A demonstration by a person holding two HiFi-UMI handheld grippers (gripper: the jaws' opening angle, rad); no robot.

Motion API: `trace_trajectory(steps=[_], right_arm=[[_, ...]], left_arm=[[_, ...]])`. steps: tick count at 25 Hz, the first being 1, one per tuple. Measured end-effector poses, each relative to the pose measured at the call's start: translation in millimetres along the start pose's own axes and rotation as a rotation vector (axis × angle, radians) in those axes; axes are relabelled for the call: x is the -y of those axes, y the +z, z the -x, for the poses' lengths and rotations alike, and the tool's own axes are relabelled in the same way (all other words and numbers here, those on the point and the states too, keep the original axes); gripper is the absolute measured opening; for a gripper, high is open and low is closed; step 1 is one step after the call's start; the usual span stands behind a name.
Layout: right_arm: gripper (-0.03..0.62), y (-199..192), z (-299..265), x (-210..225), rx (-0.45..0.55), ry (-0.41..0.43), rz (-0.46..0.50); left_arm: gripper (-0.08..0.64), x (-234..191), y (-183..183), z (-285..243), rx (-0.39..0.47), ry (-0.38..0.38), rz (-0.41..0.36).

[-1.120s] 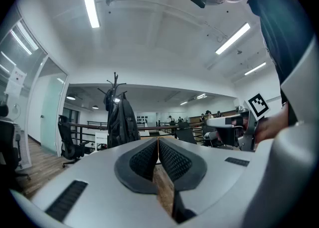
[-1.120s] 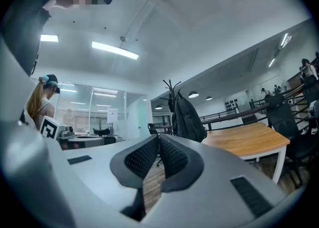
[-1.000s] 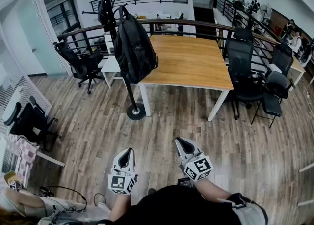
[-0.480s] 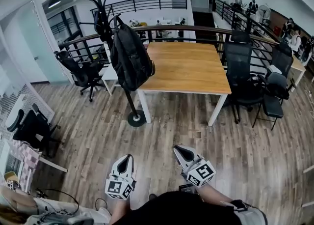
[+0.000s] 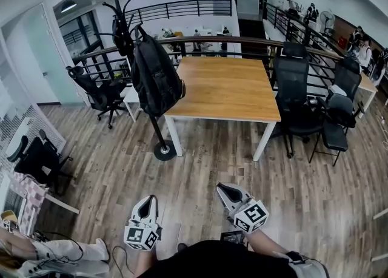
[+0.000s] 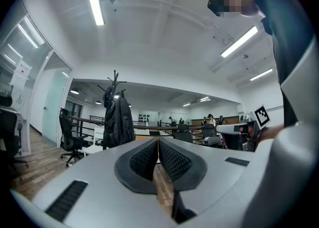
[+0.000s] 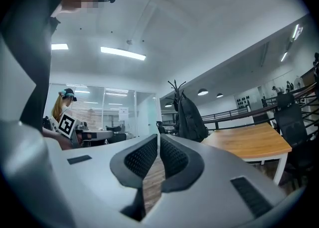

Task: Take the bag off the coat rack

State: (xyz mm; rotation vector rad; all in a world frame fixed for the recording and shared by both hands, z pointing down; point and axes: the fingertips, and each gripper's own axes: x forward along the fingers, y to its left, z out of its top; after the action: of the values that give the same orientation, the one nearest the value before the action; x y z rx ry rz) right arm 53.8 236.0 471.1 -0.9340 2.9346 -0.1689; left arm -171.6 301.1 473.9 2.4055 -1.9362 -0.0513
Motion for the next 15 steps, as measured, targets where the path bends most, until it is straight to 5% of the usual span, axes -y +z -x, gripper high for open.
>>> trace_trajectory(steps=[15], right_arm=[[0.041,-11,6,30,0.006,0.004,-0.016]], left_arm=[[0.017,-8,-20,4,-0.041,0.056,-0.011]])
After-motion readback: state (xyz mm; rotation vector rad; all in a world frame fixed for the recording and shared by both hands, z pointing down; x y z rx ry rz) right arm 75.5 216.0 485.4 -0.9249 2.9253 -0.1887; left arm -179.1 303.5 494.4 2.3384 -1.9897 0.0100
